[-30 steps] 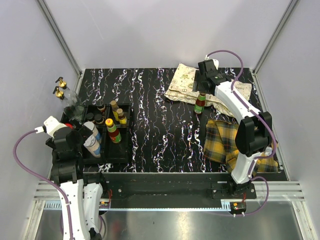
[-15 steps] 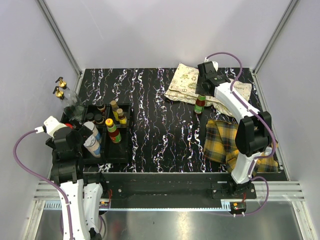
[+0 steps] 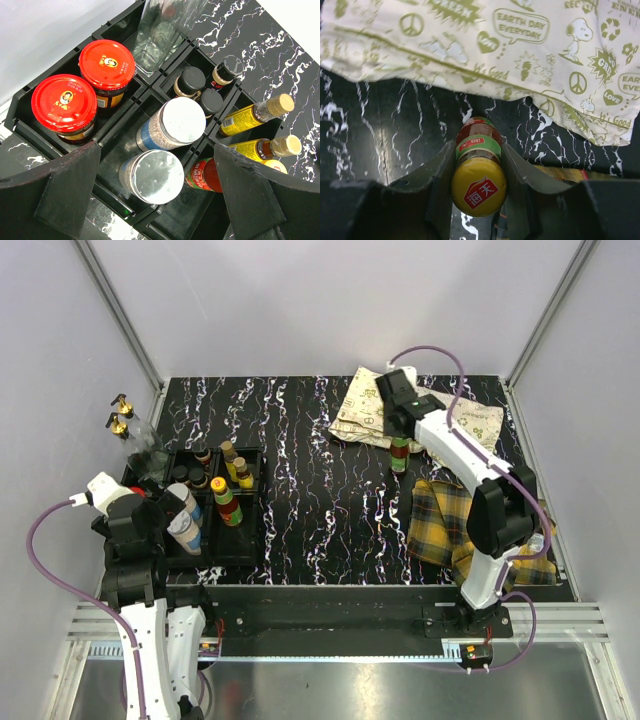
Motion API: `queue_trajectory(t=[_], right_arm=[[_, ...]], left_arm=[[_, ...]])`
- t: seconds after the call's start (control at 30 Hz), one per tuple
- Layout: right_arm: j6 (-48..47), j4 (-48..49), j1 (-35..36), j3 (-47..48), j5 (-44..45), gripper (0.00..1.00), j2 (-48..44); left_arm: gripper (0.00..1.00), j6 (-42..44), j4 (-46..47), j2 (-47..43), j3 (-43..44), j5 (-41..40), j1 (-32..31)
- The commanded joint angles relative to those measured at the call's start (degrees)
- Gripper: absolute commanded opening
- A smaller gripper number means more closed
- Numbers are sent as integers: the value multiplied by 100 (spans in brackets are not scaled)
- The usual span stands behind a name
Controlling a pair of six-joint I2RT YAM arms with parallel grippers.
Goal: Organize the condiment bottles
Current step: Pick up the bottle from the center of the board, then place the bottle in the storage box.
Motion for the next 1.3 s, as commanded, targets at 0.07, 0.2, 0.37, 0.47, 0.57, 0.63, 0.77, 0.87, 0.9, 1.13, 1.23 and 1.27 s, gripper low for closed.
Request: queue_trajectory(t=[0.07,0.2,0.37,0.47,0.57,0.63,0.77,0.87,0.9,1.13,1.23,1.27], right_arm=[[-848,159,1330,852,576,0,-776],[-796,71,1770,1177,128,0,-969],[-761,36,2316,1397,-610,0,-1224],[-752,0,2668,1538,-988,0,-1277],[-743,-35,3019,1670,-1217,0,-1251],[-760,-52,3308,1766,-1288,0,-1216],[-822,-52,3792,1994,-1455,0,-962],[-857,-61,4073,2187,-1464,0,-707],[-849,-52,4136,2232,-1473,0,-645],[-875,-61,4593,2768,-1499,0,49],[-875,-52,4699,2979,-1473,0,356],[-875,-44,4716,3075,-1490,0,419]], left_arm=[[99,87,278,-88,220,102,10],[99,96,252,-97,229,120,10],[99,88,234,-106,212,129,10],[99,79,234,-88,220,129,19],[99,87,208,-62,238,155,19],[99,79,208,-45,255,181,10],[99,79,199,-18,264,199,18],[99,96,191,8,264,216,10],[99,105,182,17,264,225,10],[99,123,155,-1,229,208,10],[99,140,147,-1,220,216,10],[99,140,138,-9,220,216,10]])
